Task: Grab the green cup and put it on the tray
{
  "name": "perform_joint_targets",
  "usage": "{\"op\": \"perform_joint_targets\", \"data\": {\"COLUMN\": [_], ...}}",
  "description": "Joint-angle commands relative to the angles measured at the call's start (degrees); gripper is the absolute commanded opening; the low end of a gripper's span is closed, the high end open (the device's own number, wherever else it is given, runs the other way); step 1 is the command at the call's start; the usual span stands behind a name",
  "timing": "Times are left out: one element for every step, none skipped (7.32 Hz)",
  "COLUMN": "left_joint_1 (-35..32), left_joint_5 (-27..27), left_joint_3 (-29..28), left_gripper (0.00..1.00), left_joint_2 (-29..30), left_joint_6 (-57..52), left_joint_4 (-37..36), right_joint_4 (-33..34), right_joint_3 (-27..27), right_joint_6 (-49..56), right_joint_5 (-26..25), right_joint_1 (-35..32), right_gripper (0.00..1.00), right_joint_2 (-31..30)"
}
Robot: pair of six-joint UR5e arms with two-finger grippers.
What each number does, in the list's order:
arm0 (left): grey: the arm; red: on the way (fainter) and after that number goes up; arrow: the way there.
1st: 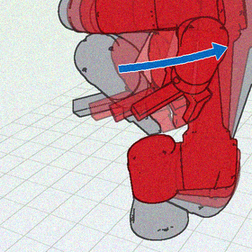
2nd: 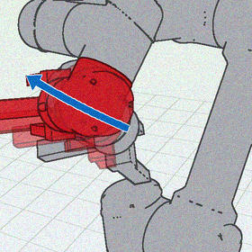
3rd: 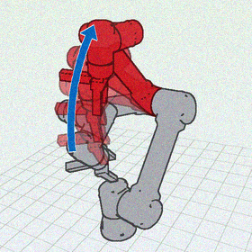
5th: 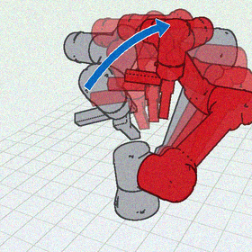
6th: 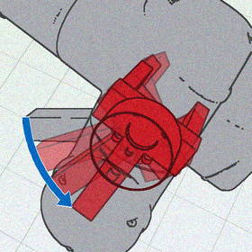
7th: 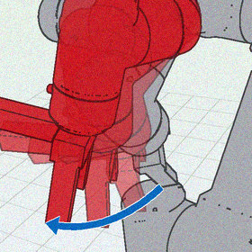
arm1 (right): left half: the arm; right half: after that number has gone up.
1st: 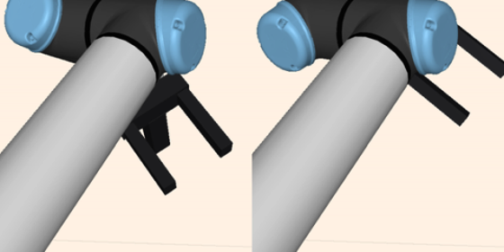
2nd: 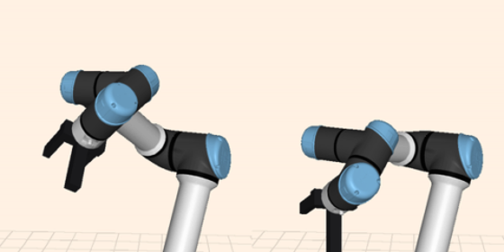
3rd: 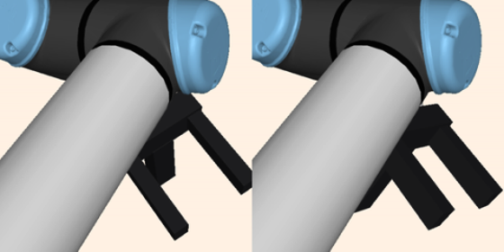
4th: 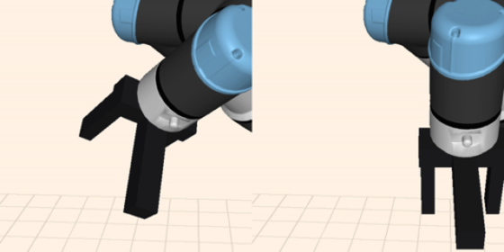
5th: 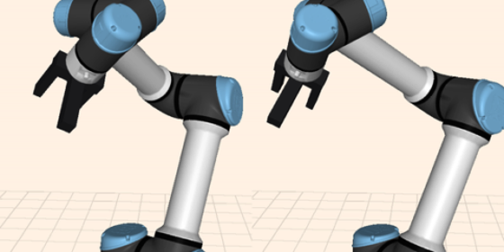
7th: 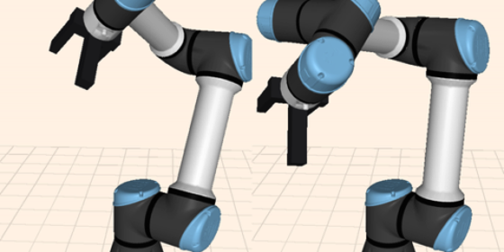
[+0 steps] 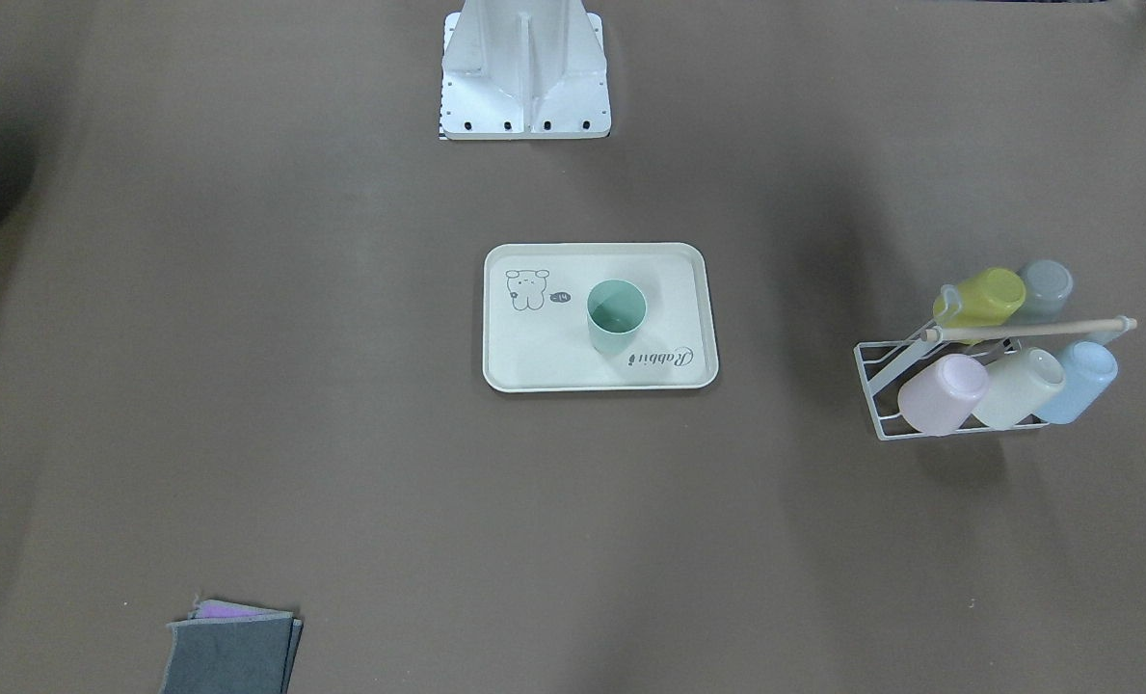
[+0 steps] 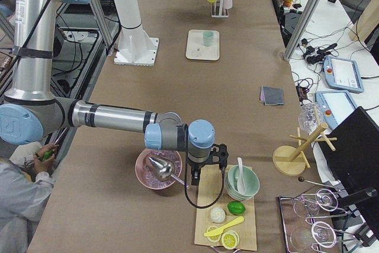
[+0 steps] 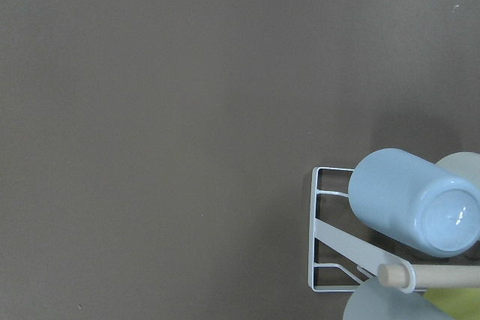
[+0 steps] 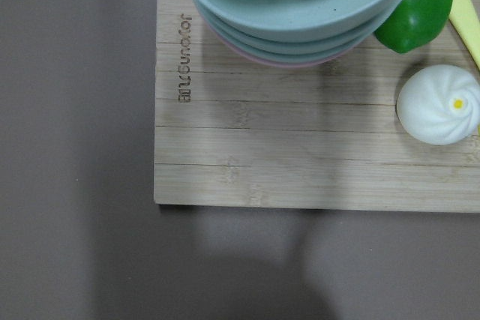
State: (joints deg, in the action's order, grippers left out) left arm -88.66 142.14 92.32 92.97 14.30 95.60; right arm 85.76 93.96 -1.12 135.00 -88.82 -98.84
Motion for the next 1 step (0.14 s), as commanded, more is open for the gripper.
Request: {"op": "perform_joint_targets", "data": {"left_joint_1": [0.4], "left_joint_5": [-0.2], "left_joint_3": [0.0], "left_gripper": [0.98], "left_joint_2": [-0.2], "left_joint_6": [-0.6], "left_joint_4": [0.3], "right_joint_4": [0.0], "right_joint_3": [0.0], "right_joint_6": [0.1], "right_joint_5": [0.0], "right_joint_1": [0.0], "right_gripper": [1.0], "right_joint_2": [-0.1]}}
